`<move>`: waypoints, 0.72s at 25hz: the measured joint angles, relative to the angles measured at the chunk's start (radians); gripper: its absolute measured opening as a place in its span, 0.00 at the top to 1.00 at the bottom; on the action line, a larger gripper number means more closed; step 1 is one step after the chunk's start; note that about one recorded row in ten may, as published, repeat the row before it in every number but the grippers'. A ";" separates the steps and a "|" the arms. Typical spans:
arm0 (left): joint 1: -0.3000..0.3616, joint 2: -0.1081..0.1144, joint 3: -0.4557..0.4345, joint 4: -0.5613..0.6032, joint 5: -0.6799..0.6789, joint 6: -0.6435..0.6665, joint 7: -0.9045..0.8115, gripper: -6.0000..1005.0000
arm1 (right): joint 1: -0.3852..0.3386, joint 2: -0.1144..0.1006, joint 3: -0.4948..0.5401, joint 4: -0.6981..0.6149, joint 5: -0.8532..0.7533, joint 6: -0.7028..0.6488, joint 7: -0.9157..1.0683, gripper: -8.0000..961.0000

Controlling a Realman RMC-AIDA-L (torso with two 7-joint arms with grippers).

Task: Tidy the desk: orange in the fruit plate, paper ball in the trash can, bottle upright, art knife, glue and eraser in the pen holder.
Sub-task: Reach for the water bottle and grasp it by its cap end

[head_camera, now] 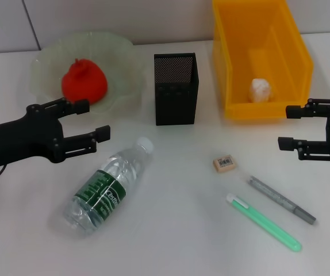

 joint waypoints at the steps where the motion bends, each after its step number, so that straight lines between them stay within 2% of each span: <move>1: -0.002 -0.001 0.029 0.035 0.019 -0.029 -0.034 0.25 | -0.001 -0.002 0.004 0.023 0.000 0.022 -0.010 0.30; 7: -0.007 -0.002 0.097 0.114 0.064 -0.112 -0.143 0.26 | -0.004 -0.003 0.005 0.072 -0.001 0.055 -0.041 0.30; 11: -0.031 -0.002 0.161 0.178 0.166 -0.184 -0.292 0.26 | -0.006 -0.003 0.016 0.098 -0.002 0.062 -0.054 0.30; 15: -0.047 -0.002 0.200 0.202 0.216 -0.210 -0.355 0.26 | -0.005 -0.004 0.021 0.115 -0.002 0.066 -0.056 0.30; 16: -0.065 -0.002 0.257 0.239 0.282 -0.247 -0.452 0.26 | -0.005 -0.005 0.021 0.124 -0.002 0.076 -0.056 0.30; 18: -0.070 -0.002 0.275 0.250 0.301 -0.257 -0.482 0.26 | -0.005 -0.005 0.022 0.129 -0.002 0.083 -0.057 0.30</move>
